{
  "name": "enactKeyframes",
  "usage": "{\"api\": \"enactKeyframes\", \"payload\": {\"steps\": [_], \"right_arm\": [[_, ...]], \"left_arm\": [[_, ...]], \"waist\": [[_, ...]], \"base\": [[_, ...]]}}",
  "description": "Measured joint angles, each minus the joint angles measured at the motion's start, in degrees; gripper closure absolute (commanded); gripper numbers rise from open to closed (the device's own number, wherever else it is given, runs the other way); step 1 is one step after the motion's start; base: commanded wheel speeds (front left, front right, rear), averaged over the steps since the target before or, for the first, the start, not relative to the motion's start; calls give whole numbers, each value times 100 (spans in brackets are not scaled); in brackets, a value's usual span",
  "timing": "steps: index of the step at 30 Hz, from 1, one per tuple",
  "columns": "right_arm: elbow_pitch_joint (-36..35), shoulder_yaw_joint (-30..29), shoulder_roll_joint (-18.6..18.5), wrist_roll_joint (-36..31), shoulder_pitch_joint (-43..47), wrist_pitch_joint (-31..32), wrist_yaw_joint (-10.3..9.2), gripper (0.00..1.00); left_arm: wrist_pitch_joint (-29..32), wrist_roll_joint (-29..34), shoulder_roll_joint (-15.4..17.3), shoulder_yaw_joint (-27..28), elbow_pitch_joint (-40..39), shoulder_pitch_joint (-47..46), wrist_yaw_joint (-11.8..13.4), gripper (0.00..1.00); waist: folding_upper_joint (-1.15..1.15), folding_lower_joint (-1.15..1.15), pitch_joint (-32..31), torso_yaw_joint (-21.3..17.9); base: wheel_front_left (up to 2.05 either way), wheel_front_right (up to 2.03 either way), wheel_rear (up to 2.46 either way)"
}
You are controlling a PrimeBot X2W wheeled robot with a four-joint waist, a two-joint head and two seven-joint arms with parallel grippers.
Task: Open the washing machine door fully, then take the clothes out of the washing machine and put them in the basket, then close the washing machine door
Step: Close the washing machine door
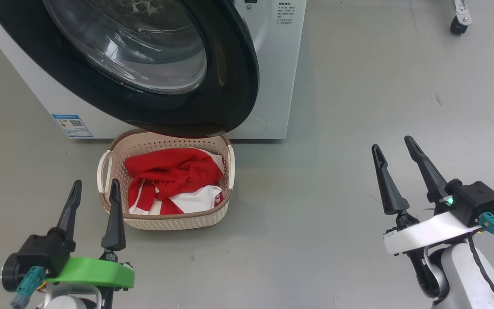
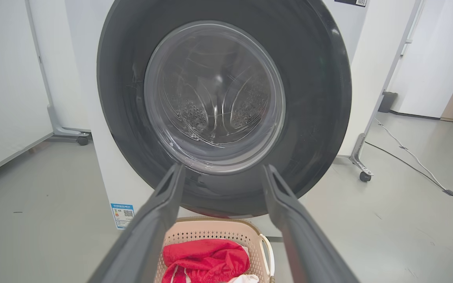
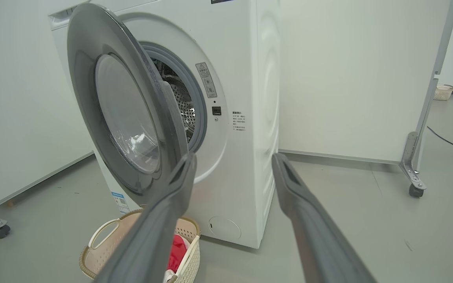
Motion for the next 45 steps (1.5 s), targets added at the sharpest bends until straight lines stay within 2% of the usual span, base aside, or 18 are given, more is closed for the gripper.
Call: {"api": "enactKeyframes", "payload": {"steps": [10,13,39,40,41,42,45], "right_arm": [[44,-182,178,-53,12,0,-10,0],[44,-253,205,-103,12,0,-65,0],[107,-316,264,-293,12,0,-58,0],[100,-316,261,-303,12,0,-57,74],[81,-318,258,-308,12,0,-56,74],[58,-315,249,-310,12,0,-56,100],[36,-216,152,-394,9,0,-51,100]], "left_arm": [[0,165,-185,114,-3,43,-143,0],[0,212,-211,177,-4,43,-193,0],[0,511,-444,426,62,117,-497,0],[0,519,-450,427,60,117,-501,0],[0,522,-459,424,58,117,-502,0],[0,528,-468,424,57,116,-503,0],[0,560,-483,412,52,115,-554,0]], "waist": [[0,0,10,-20],[0,0,17,-18],[0,0,44,-1],[0,0,54,1],[0,0,70,5],[0,0,89,11],[0,0,161,36]], "base": [[0,0,0],[0,0,0],[0,0,0],[0,0,0],[0,0,0],[0,0,0],[0,0,0]]}}
